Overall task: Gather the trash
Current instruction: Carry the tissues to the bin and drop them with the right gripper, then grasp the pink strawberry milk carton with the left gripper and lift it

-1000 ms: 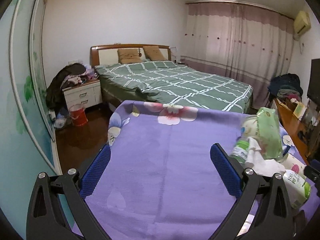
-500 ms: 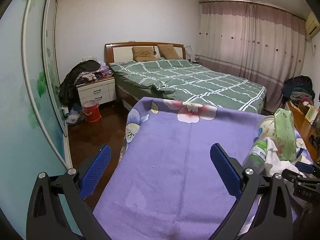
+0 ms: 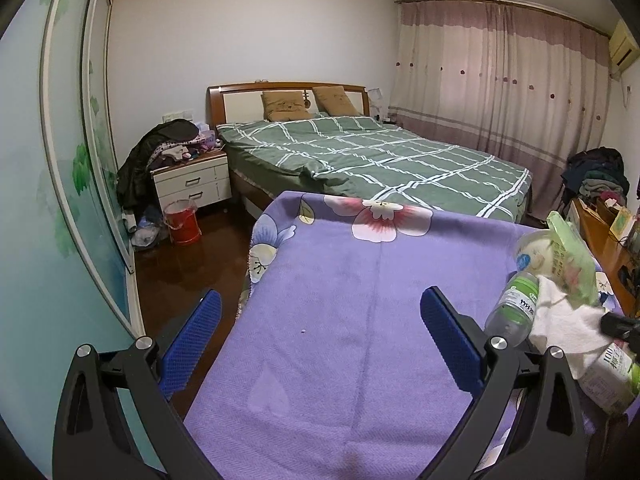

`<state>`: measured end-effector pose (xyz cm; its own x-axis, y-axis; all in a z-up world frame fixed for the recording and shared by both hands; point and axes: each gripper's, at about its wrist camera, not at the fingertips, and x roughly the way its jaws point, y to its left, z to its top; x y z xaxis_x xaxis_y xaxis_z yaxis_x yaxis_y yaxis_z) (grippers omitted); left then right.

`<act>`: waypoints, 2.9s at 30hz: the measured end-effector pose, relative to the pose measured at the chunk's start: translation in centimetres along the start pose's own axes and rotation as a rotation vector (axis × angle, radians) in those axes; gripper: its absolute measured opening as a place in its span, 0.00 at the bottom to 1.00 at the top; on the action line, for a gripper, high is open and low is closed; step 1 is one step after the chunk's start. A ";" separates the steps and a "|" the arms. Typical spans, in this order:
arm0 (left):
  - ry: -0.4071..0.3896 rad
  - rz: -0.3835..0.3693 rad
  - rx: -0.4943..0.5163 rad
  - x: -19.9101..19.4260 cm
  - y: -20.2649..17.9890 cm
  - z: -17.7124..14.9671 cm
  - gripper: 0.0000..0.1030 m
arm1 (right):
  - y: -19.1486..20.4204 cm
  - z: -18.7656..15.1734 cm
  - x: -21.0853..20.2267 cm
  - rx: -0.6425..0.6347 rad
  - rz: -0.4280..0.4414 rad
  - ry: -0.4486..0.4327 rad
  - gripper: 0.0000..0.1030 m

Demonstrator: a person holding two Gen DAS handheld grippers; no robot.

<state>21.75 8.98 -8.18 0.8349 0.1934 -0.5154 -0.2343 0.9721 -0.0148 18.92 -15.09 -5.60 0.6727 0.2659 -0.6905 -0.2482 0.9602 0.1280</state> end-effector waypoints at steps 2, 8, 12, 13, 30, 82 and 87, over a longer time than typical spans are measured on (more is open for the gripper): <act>0.000 0.001 -0.001 0.0 0.0 0.0 0.95 | 0.0 0.2 -1.7 0.008 0.029 -0.027 0.03; 0.005 -0.001 0.007 0.0 -0.2 -0.1 0.95 | 1.1 0.8 -6.0 0.001 0.134 -0.088 0.03; 0.006 -0.001 0.014 0.0 -0.6 -0.2 0.95 | 2.0 1.3 -8.6 -0.017 0.188 -0.134 0.03; 0.007 -0.002 0.015 0.0 -0.6 -0.2 0.95 | 2.2 1.5 -9.4 -0.023 0.192 -0.151 0.03; 0.000 -0.023 0.023 -0.4 -1.2 -0.3 0.95 | -8.2 0.3 -15.0 0.162 -0.068 -0.265 0.03; 0.037 -0.176 0.144 -8.0 -3.0 -3.0 0.95 | -15.6 -4.1 -4.1 0.197 -0.451 -0.276 0.43; 0.110 -0.231 0.148 -11.2 -3.3 -5.6 0.95 | -15.6 -4.2 -4.6 0.198 -0.448 -0.289 0.44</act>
<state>10.37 2.88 -7.17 0.7969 -0.0435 -0.6025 0.0380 0.9990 -0.0219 16.82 -31.65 -7.41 0.8525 -0.1850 -0.4889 0.2216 0.9750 0.0175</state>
